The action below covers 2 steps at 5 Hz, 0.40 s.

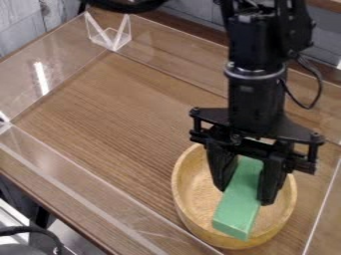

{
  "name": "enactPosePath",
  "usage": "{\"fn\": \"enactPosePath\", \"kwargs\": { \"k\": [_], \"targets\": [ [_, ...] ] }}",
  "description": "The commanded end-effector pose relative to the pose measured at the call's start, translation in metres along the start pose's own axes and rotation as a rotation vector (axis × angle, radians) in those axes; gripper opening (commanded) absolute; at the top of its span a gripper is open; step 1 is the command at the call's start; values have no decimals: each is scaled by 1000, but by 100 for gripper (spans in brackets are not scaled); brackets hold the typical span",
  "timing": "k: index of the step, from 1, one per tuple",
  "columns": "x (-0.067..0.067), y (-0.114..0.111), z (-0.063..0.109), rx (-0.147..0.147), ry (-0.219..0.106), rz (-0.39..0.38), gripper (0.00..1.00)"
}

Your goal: Put the green block in the brown bowl

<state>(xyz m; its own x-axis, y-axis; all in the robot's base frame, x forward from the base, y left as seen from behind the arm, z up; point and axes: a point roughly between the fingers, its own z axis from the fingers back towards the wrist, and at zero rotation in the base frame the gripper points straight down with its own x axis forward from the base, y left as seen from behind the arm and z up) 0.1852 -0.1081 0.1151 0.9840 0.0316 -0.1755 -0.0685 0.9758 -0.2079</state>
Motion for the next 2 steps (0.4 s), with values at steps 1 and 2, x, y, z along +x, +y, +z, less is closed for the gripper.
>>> {"fn": "enactPosePath", "kwargs": {
  "k": [1, 2],
  "targets": [
    [2, 0, 9, -18, -31, -2, 0],
    [3, 1, 9, -19, -30, -3, 0]
  ]
}}
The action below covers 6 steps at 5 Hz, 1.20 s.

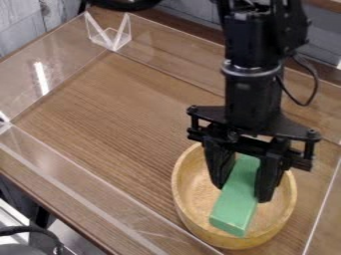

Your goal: Put the green block in the brown bowl

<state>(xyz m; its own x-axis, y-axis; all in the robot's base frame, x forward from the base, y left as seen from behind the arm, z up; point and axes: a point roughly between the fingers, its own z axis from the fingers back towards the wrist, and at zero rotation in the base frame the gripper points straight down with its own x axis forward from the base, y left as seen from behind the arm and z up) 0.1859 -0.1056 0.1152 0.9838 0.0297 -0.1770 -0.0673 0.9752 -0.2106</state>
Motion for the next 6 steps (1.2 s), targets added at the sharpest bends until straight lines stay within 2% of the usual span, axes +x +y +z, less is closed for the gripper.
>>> {"fn": "enactPosePath", "kwargs": {
  "k": [1, 6],
  "targets": [
    [2, 0, 9, -17, -31, -3, 0],
    [3, 4, 11, -21, -25, -14, 0]
  ]
}}
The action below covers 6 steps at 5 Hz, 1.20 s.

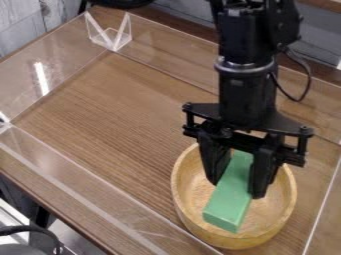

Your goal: Put the green block in the brown bowl

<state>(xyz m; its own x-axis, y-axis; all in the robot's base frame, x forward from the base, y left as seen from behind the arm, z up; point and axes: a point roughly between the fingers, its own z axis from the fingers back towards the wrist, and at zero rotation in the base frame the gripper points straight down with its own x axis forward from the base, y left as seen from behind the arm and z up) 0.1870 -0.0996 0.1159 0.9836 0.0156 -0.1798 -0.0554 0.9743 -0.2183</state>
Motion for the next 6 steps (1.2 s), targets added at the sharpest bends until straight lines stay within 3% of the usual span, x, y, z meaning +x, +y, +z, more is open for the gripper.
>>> {"fn": "enactPosePath", "kwargs": {
  "k": [1, 6],
  "targets": [
    [2, -1, 8, -16, -30, -3, 0],
    [7, 2, 6, -20, -30, -15, 0]
  ]
}}
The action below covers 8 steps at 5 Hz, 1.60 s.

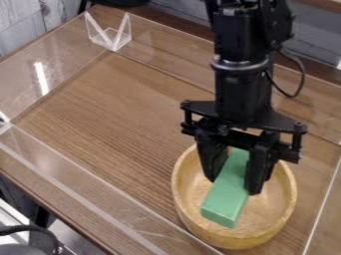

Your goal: Put the green block in the brown bowl

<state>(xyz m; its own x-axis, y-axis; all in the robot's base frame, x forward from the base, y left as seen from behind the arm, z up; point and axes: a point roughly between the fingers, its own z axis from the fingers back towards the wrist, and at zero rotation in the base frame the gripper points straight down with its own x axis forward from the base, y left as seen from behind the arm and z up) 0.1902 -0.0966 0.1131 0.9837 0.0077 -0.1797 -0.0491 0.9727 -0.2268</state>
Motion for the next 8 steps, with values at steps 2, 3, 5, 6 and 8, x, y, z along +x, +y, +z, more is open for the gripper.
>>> {"fn": "enactPosePath", "kwargs": {
  "k": [2, 3, 5, 6, 8],
  "targets": [
    [5, 0, 6, -14, -32, -11, 0],
    [6, 1, 5, -15, -32, -13, 0],
    [6, 3, 5, -18, -30, -9, 0],
    [6, 4, 4, -19, -29, -8, 0],
    [6, 5, 3, -22, -27, -4, 0]
  ]
}}
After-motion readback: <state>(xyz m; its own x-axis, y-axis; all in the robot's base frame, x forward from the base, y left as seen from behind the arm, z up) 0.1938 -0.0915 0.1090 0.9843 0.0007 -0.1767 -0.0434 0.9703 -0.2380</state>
